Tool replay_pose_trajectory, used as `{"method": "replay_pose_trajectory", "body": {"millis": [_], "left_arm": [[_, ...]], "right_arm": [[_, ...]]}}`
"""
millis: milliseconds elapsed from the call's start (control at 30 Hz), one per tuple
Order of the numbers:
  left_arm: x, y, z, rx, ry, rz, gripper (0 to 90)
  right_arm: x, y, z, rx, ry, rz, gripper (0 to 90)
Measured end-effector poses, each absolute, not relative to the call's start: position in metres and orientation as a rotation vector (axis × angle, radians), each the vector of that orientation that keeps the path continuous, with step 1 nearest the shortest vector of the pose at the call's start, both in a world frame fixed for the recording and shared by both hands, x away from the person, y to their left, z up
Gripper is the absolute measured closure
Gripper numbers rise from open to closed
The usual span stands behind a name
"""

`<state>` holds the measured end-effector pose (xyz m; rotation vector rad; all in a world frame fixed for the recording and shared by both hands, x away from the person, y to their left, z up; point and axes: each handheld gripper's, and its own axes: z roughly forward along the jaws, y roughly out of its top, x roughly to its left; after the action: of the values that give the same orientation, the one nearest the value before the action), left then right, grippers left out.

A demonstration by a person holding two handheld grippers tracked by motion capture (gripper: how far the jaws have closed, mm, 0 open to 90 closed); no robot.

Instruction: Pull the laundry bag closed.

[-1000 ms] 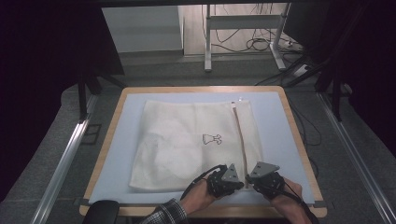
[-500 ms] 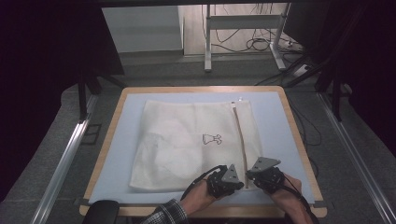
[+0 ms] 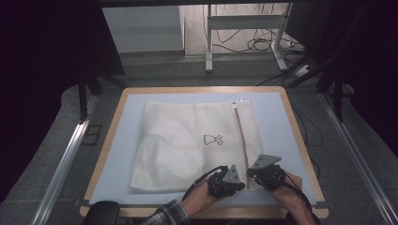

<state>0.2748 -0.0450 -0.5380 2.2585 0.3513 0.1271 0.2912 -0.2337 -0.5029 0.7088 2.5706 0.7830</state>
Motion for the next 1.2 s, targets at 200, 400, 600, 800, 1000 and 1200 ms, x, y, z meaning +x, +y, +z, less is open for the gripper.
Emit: {"method": "replay_pose_trajectory", "body": {"millis": [200,400,600,800,1000,1200], "left_arm": [[0.276,-0.045,-0.538,2.259,0.35,0.122,89.7],[0.276,-0.044,-0.538,2.258,0.352,0.117,89.6],[0.276,-0.045,-0.538,2.256,0.357,0.11,89.6],[0.277,-0.045,-0.538,2.25,0.363,0.102,89.7],[0.277,-0.044,-0.538,2.256,0.357,0.104,89.7],[0.277,-0.044,-0.538,2.256,0.357,0.104,89.6]], "right_arm": [[0.295,-0.233,-0.503,0.712,2.566,0.779,85.2],[0.298,-0.233,-0.503,0.709,2.569,0.779,85.4],[0.301,-0.234,-0.503,0.706,2.561,0.769,85.4],[0.306,-0.234,-0.503,0.704,2.553,0.763,85.4],[0.311,-0.235,-0.503,0.714,2.549,0.763,85.4],[0.317,-0.234,-0.503,0.715,2.54,0.752,85.3]]}}
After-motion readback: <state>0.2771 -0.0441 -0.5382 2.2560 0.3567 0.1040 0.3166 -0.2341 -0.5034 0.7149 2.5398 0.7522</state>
